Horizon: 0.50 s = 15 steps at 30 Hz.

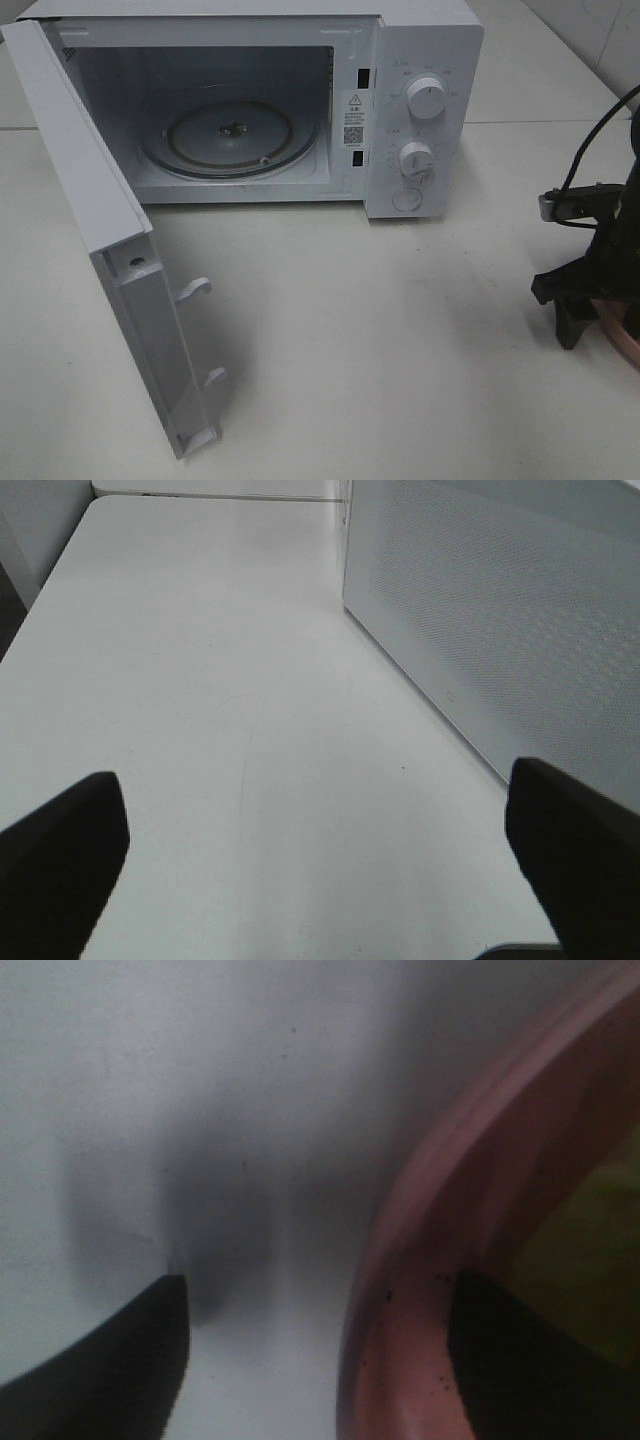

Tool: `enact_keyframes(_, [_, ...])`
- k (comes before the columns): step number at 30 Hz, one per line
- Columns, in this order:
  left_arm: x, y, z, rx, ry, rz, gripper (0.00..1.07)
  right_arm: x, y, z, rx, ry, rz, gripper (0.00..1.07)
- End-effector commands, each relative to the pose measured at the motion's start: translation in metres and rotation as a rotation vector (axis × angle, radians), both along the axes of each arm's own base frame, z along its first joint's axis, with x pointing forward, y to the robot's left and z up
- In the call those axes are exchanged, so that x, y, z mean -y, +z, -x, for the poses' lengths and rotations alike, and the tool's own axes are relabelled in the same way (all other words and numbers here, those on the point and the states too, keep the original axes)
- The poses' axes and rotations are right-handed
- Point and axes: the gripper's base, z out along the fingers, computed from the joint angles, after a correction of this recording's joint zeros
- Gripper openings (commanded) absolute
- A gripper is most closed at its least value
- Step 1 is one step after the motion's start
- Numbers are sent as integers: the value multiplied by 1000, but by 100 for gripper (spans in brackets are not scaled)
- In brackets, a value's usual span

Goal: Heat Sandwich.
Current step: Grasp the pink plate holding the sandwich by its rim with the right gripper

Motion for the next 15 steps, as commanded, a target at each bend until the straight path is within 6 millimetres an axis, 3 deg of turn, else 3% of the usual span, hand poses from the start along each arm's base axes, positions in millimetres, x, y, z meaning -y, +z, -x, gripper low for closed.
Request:
enact_keyframes(1, [0,1,2,29,7,6,98,3,1,0,-3,-21,15,58])
enact_keyframes(4, [0,1,2,29,7,6,98,6,1,-1,4,-70,49,29])
enact_keyframes(5, [0,1,2,29,7,6,98,6,1,-1,4,-70,49,29])
enact_keyframes(6, [0,1,2,29,7,6,98,8,1,0,-3,-69,75,13])
enact_keyframes(8, [0,1,2,29,7,6,98,9,1,0,-5,-74,87,0])
enact_keyframes(15, [0,1,2,29,7,6,98,8,1,1,-10,-80,82,0])
